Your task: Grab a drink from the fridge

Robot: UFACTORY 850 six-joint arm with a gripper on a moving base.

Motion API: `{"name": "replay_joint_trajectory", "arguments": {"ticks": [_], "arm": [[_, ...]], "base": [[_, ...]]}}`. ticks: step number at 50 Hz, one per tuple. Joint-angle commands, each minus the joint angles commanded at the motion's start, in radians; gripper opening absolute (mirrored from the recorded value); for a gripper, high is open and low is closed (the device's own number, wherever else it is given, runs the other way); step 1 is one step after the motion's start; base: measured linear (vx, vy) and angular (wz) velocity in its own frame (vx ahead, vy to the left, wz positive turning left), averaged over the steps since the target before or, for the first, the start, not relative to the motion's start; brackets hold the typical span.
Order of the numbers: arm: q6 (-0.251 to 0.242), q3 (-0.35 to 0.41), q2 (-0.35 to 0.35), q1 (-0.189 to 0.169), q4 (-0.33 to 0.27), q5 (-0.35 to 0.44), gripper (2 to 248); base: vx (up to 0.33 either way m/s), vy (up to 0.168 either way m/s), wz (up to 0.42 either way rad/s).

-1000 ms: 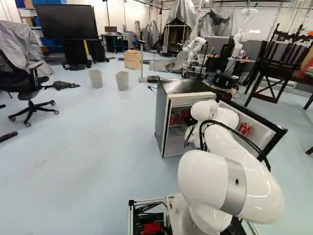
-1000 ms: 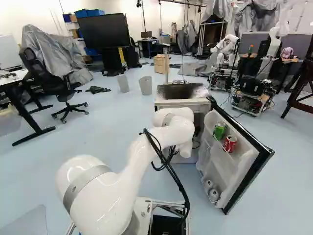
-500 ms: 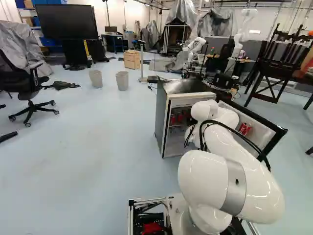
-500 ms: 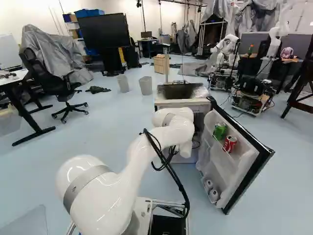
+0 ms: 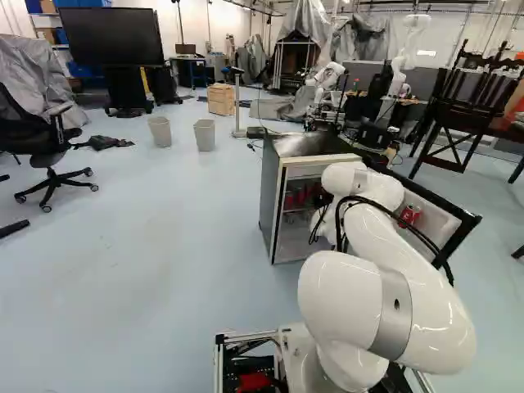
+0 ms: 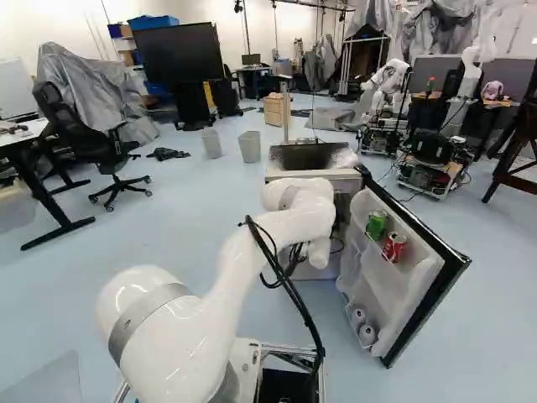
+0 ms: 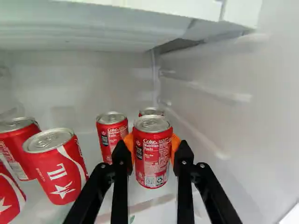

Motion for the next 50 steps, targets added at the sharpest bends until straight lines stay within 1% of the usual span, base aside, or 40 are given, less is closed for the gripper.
{"name": "replay_joint_trajectory", "arguments": {"ticks": [9, 23, 50], "arm": [[0.0, 0.084, 0.063, -0.006, 0.0, 0.0, 96], [0.0, 0.25, 0.178, -0.015, 0.0, 0.0, 96], [0.0, 0.547, 0.39, -0.017, 0.0, 0.0, 96]], "base": [[0.0, 0.0, 0.0], [0.0, 0.0, 0.0], [0.0, 0.0, 0.0]]}}
